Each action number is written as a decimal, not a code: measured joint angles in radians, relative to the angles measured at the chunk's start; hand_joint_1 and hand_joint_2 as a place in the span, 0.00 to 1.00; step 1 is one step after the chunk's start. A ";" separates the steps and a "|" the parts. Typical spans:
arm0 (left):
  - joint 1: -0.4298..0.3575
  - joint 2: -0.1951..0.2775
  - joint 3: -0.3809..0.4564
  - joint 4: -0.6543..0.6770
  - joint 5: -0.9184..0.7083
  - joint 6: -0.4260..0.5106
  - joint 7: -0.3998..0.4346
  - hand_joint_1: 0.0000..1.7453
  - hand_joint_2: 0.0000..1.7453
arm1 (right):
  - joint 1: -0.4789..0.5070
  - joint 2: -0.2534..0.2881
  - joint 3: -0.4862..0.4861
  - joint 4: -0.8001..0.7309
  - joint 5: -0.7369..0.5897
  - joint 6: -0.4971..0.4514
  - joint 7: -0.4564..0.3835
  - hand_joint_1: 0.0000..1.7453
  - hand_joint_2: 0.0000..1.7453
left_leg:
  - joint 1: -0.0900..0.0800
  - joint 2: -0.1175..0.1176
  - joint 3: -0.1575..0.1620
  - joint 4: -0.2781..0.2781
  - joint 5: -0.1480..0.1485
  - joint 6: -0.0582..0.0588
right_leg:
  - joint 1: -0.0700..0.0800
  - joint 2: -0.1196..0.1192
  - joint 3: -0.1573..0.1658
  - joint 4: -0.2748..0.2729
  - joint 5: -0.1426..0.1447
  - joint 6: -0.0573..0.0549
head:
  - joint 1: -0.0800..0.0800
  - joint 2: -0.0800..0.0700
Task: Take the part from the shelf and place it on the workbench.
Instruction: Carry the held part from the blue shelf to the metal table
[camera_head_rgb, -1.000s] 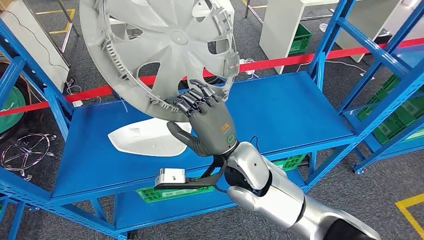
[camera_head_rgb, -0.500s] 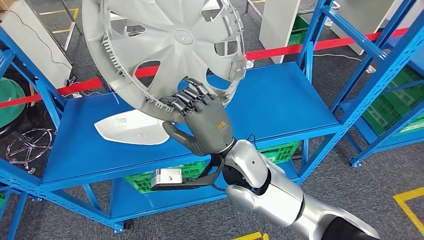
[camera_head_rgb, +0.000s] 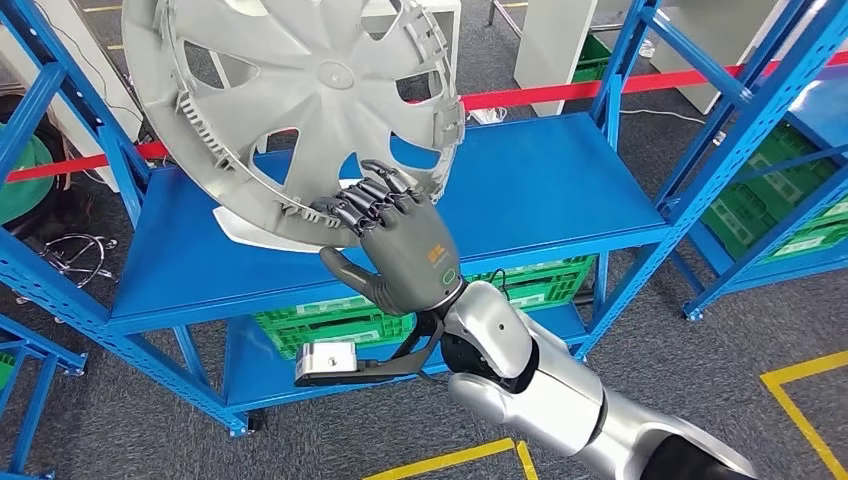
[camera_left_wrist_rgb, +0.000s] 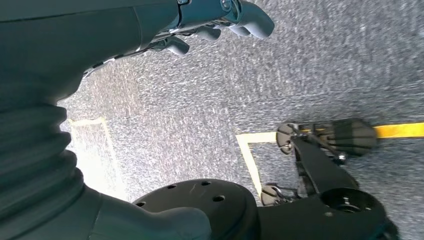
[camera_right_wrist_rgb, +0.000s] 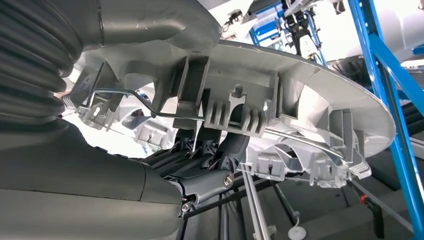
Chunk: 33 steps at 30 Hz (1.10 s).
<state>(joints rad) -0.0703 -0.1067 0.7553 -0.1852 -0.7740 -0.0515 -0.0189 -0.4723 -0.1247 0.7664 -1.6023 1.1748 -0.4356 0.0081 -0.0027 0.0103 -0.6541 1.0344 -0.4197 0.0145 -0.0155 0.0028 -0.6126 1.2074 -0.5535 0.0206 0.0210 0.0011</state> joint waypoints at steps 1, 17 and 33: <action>0.000 -0.001 0.000 0.000 -0.002 0.000 -0.001 0.00 1.00 | -0.001 0.000 0.000 0.000 0.001 0.001 0.002 1.00 1.00 | -0.001 0.000 -0.013 0.007 0.007 -0.004 | 0.002 -0.001 0.048 -0.067 0.001 -0.004 | 0.000 0.000; -0.005 -0.001 0.000 -0.002 -0.011 -0.003 -0.003 0.00 1.00 | 0.002 -0.002 -0.003 0.001 0.016 -0.001 0.016 1.00 1.00 | 0.020 -0.012 0.108 0.073 -0.102 -0.068 | 0.000 -0.003 -0.046 -0.161 0.127 -0.032 | -0.001 0.000; -0.001 -0.004 0.000 -0.003 -0.016 -0.004 -0.004 0.00 1.00 | 0.008 -0.001 -0.005 0.025 0.016 -0.003 0.013 1.00 1.00 | -0.008 -0.005 -0.023 0.008 0.023 -0.004 | 0.020 -0.004 0.089 -0.131 0.004 -0.027 | 0.003 0.000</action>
<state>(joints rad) -0.0713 -0.1104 0.7557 -0.1883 -0.7901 -0.0557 -0.0227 -0.4647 -0.1253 0.7614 -1.5778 1.1910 -0.4386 0.0213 -0.0104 0.0049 -0.6772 1.0426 -0.3966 0.0110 0.0042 -0.0009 -0.5236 1.0767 -0.5497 -0.0061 0.0243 0.0011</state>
